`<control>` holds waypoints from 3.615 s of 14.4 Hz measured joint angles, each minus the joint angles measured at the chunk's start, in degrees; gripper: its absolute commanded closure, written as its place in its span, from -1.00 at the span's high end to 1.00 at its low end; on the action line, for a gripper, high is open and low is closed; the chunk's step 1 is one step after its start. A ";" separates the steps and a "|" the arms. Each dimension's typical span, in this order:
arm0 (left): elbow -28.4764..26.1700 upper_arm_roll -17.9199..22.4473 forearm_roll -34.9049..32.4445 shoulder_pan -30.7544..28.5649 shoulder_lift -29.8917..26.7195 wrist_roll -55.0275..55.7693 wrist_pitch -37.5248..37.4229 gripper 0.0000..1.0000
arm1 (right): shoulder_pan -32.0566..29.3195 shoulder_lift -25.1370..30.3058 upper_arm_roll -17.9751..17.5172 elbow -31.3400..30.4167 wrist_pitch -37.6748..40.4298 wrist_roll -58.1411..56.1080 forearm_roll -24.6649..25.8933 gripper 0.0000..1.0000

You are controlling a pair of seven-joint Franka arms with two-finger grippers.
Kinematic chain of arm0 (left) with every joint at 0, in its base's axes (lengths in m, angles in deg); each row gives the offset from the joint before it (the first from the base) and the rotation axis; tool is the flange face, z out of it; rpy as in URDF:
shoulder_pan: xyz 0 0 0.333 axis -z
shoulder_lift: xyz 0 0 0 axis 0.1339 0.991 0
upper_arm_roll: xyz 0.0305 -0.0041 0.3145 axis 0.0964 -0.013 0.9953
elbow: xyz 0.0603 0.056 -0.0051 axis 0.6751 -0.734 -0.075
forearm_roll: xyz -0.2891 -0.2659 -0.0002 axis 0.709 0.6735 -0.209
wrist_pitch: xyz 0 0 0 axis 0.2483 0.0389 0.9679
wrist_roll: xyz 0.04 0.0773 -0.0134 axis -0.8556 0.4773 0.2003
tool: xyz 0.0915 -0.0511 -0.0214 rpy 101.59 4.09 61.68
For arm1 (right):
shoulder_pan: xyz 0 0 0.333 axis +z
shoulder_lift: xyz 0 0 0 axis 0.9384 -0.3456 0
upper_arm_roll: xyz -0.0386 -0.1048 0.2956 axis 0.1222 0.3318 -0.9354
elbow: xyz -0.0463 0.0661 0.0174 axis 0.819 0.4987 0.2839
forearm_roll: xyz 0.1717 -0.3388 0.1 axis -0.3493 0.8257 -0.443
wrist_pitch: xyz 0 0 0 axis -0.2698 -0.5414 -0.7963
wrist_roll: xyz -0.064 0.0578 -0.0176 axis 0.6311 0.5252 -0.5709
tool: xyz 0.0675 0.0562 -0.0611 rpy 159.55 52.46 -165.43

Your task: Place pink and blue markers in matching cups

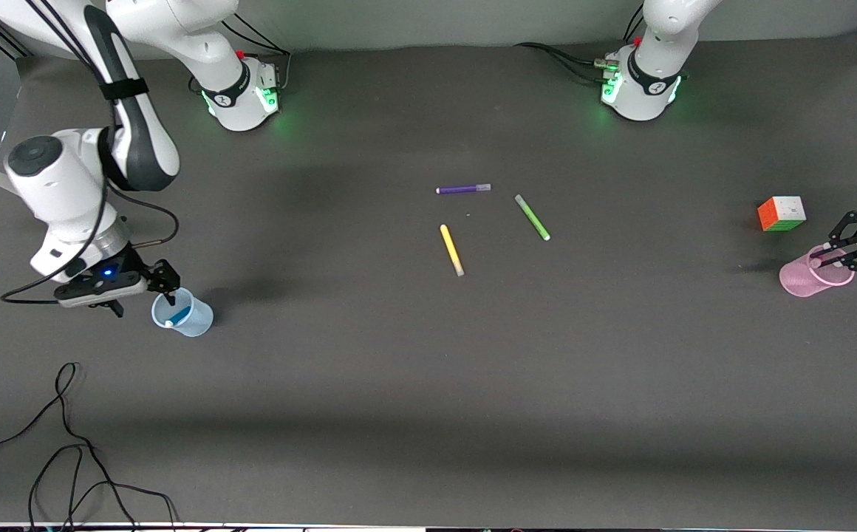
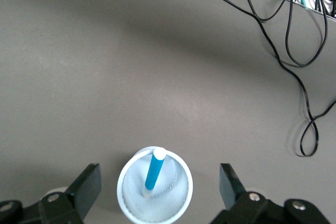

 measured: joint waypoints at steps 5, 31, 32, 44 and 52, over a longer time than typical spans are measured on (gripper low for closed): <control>1.97 -0.36 0.27 -0.15 0.16 -0.92 -0.06 -0.16 | 0.05 1.39 -3.02 14.00 25.84 0.33 -4.17 1.00; 18.30 -2.33 -31.25 38.17 -18.71 106.34 -22.76 -0.39 | -0.02 14.75 -9.42 26.55 57.49 10.78 -4.47 1.00; 18.38 -2.32 -31.49 39.88 -18.62 111.03 -23.14 -0.09 | -0.05 14.90 -9.31 26.84 58.27 10.88 -4.47 1.00; 18.57 -1.49 -34.97 44.03 -18.44 122.96 -28.11 1.00 | -1.25 17.73 -3.86 28.14 64.54 11.67 -4.50 1.00; 13.18 -3.87 -35.55 40.13 -24.68 123.27 -22.76 1.00 | -1.89 15.21 -4.86 29.15 62.20 11.80 -4.50 1.00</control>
